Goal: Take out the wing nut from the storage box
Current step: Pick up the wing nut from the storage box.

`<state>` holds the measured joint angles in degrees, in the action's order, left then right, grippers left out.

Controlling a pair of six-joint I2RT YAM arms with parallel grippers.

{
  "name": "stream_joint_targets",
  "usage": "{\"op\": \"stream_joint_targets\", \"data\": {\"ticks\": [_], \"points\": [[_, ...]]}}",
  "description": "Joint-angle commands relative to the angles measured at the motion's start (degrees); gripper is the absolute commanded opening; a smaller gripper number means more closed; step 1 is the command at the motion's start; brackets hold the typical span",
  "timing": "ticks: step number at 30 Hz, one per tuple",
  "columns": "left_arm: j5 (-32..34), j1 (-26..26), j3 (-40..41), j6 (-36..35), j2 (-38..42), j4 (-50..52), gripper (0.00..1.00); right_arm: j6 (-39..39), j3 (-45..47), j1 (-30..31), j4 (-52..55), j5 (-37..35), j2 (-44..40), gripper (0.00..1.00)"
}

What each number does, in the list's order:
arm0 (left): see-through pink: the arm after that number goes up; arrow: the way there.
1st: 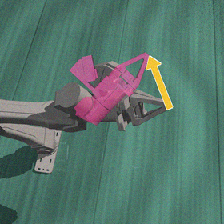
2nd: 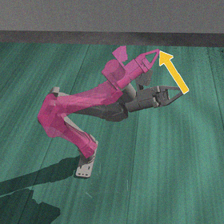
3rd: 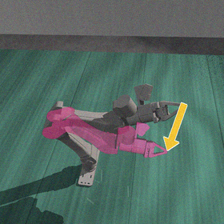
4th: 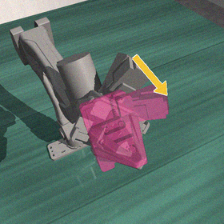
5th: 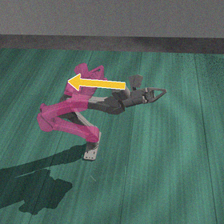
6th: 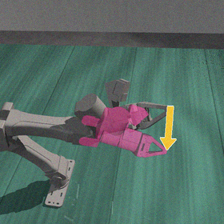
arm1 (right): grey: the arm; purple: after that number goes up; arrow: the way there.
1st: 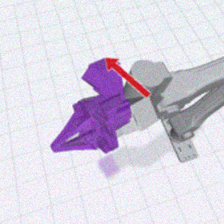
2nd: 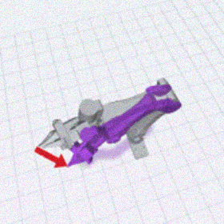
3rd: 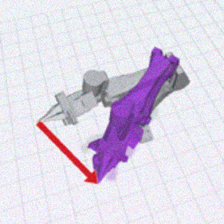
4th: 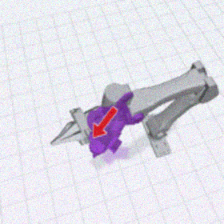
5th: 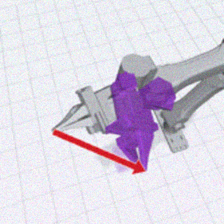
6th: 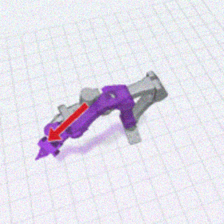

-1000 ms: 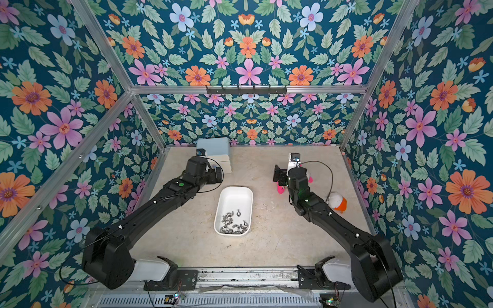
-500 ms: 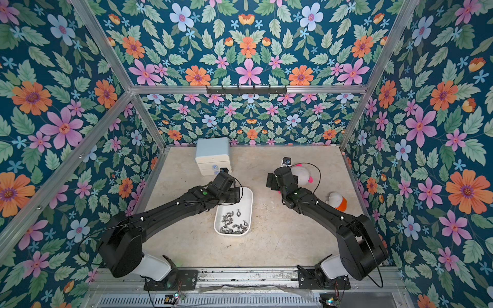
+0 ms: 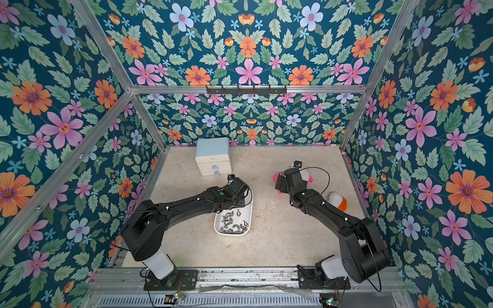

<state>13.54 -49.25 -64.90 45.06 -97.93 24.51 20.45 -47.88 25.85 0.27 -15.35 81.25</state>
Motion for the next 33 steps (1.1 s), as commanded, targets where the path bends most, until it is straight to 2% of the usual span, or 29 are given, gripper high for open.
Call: {"op": "stream_joint_targets", "data": {"ticks": [1,11,18,24,33], "points": [[0.7,-0.8,0.1,2.3,-0.5,2.2,0.52,0.2,0.4,-0.1,0.2,1.0,-0.1,0.96],[0.6,-2.1,1.3,3.5,-3.3,2.2,0.4,0.5,0.5,-0.1,-0.6,2.1,0.4,0.96],[0.2,-2.1,1.6,3.2,-4.0,1.6,0.36,0.8,0.8,0.0,-1.5,3.4,1.5,0.94],[-0.9,-2.1,1.2,3.0,-5.2,0.6,0.27,1.1,1.2,-0.1,-1.5,3.5,1.3,0.93],[-0.9,-2.1,1.9,3.5,-5.6,0.4,0.21,0.9,1.5,0.0,-1.3,3.2,1.0,0.93]]}}
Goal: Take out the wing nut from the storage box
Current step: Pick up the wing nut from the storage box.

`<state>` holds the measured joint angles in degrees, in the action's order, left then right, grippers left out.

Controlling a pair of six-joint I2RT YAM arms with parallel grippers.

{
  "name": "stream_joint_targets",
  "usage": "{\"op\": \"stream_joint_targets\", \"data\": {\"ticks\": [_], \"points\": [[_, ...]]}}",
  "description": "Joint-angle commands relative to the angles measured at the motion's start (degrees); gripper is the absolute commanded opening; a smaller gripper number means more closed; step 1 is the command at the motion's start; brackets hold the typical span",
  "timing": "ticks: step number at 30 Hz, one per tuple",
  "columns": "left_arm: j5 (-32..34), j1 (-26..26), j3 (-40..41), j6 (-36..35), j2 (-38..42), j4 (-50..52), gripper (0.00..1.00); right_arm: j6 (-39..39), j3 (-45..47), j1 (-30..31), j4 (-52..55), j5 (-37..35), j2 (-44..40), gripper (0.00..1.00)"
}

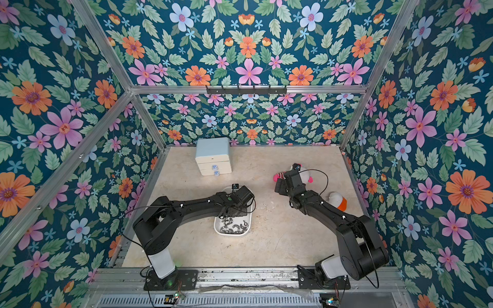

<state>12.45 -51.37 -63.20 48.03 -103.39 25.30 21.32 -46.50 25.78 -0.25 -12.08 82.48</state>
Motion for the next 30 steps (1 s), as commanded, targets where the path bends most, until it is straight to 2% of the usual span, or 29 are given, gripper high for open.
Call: {"op": "stream_joint_targets", "data": {"ticks": [1,4,17,30], "points": [[0.2,0.0,0.2,0.5,-0.3,-0.3,0.2,0.1,0.2,0.1,-1.0,-0.1,-0.2,0.93],[0.1,0.0,0.0,0.5,-0.6,-0.4,0.14,0.1,0.4,0.0,-1.1,0.0,-0.3,0.93],[1.3,0.0,-0.6,0.3,1.0,-0.3,0.0,-0.2,1.1,0.1,0.1,-0.4,-2.0,0.93],[3.9,0.0,-14.0,-6.2,3.3,4.1,0.0,1.3,4.3,0.1,0.6,-0.8,-3.7,0.94]]}}
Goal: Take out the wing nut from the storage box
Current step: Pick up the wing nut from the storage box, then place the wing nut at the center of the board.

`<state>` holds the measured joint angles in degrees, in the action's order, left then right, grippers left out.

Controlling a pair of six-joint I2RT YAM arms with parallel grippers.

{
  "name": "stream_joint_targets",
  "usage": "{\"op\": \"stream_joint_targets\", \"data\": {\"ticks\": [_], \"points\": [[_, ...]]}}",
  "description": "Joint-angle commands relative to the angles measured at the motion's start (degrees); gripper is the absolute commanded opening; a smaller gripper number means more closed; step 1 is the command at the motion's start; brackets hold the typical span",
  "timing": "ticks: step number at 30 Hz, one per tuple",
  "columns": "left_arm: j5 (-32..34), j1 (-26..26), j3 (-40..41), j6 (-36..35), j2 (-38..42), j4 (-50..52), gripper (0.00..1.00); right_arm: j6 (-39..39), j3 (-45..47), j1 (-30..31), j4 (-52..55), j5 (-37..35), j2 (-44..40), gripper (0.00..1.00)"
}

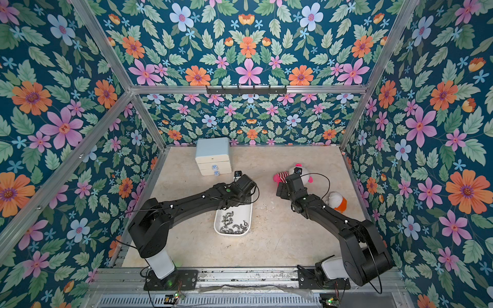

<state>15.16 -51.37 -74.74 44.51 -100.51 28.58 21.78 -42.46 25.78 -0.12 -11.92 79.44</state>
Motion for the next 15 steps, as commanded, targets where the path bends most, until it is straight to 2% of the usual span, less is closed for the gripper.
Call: {"op": "stream_joint_targets", "data": {"ticks": [1,6,15], "points": [[0.9,-0.1,-4.0,-3.2,0.1,0.9,0.0,0.9,0.4,0.0,0.7,-1.4,-0.8,0.94],[-0.7,-1.5,-10.4,-5.2,-3.8,1.0,0.0,2.8,1.1,-0.8,2.3,-3.9,-1.4,0.94],[-4.2,-4.1,-17.8,-5.1,-13.8,0.2,0.0,5.6,6.2,-6.7,2.0,-4.1,-5.9,0.95]]}}
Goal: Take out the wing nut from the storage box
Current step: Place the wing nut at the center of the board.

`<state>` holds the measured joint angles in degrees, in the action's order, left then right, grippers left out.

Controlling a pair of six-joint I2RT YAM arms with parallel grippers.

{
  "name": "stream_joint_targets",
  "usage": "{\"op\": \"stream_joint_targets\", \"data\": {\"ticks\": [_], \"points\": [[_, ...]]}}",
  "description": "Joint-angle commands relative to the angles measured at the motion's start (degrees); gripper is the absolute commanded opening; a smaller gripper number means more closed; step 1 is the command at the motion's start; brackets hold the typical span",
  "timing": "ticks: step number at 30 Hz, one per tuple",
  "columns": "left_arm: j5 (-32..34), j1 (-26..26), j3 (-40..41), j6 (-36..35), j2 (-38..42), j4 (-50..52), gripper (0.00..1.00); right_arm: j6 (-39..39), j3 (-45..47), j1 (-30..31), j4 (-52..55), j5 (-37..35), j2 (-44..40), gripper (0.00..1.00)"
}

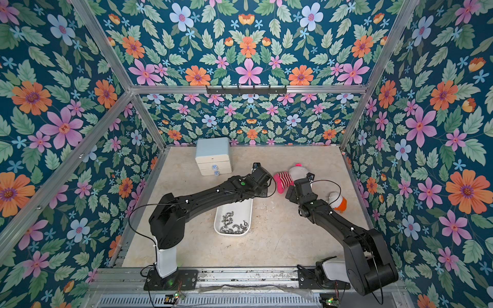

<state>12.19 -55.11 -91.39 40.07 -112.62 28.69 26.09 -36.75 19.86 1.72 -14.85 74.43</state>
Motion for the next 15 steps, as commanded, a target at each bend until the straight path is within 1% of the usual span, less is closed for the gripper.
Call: {"op": "stream_joint_targets", "data": {"ticks": [1,9,15], "points": [[-1.6,-0.6,-1.4,-0.4,-2.8,-0.1,0.0,1.2,0.6,-1.2,0.2,-1.1,-1.1,0.95],[-2.3,-0.9,-2.3,0.5,-10.2,-1.4,0.0,0.6,0.4,-1.4,-1.2,1.3,1.0,0.95],[-2.4,-0.9,-2.6,1.3,-12.0,-1.5,0.0,0.1,0.2,-1.4,-1.6,1.5,1.9,0.95]]}}
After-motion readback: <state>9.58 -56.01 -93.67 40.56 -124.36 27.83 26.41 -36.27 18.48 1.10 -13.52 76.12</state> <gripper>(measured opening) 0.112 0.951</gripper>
